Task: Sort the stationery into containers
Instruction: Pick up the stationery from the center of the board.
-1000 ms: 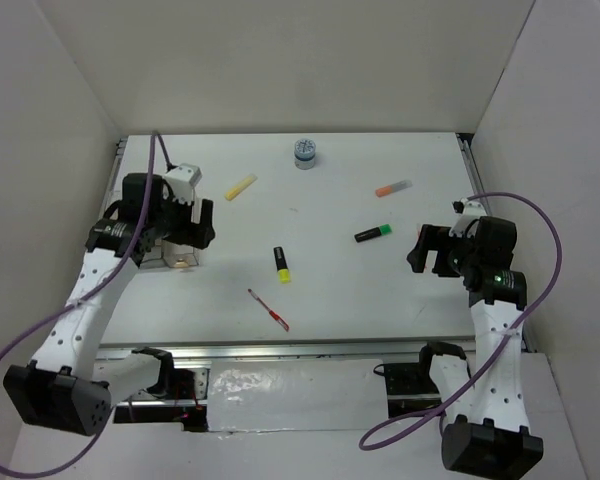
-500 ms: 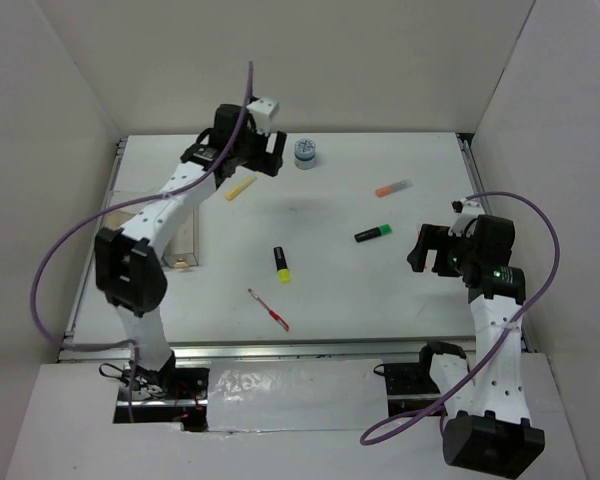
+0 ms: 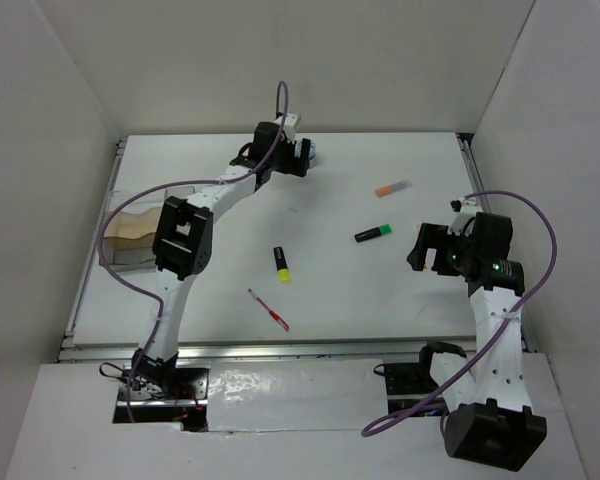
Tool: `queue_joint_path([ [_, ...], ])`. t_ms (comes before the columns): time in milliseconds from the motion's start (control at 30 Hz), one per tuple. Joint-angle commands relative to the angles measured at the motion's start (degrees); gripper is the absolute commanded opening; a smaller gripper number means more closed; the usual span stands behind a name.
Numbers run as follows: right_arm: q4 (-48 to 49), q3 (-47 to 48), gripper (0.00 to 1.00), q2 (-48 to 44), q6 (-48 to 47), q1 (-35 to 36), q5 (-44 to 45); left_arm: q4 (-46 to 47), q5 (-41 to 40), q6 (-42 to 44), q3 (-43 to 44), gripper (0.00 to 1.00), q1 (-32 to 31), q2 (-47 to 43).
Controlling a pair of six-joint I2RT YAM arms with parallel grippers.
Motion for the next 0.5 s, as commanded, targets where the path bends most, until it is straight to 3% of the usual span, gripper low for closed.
queue_joint_path([
  [0,2.2,0.4,1.00,0.5,-0.3,-0.4,0.6,9.0,-0.2,-2.5,4.4,0.99,0.3,3.5],
  [133,2.3,0.5,1.00,0.6,-0.3,-0.4,0.8,13.6,-0.1,-2.9,7.5,0.99,0.0,8.2],
  [233,2.3,0.5,1.00,0.6,-0.2,-0.5,0.9,12.3,-1.9,-3.3,15.3,0.99,-0.1,14.3],
  [467,2.1,0.6,1.00,0.9,-0.3,-0.5,0.8,14.0,-4.5,-2.4,19.3,0.99,-0.6,19.4],
])
